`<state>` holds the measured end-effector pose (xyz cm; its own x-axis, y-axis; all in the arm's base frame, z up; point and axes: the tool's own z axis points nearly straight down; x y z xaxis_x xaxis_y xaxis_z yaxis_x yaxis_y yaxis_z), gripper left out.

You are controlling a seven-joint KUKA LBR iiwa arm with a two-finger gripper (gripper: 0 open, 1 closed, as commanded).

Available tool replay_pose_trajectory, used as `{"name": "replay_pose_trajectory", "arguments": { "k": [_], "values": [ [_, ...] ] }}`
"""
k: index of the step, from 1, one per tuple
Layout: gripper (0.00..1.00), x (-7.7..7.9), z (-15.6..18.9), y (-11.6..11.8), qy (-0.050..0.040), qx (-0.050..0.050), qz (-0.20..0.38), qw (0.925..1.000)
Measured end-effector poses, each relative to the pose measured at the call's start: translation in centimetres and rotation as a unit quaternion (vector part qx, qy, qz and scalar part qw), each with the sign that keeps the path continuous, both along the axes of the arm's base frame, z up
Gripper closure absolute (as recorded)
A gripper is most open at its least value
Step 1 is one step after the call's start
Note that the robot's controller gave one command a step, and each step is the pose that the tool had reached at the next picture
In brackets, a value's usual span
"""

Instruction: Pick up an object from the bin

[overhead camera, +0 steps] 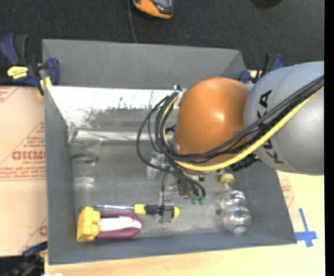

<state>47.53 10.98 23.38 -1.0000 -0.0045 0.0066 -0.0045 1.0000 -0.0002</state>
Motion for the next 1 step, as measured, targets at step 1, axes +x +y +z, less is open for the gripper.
{"name": "replay_pose_trajectory", "arguments": {
  "k": [1],
  "values": [
    [0.0,0.18,0.43,-0.06,-0.0043,0.001,-0.003,1.0]
  ]
}}
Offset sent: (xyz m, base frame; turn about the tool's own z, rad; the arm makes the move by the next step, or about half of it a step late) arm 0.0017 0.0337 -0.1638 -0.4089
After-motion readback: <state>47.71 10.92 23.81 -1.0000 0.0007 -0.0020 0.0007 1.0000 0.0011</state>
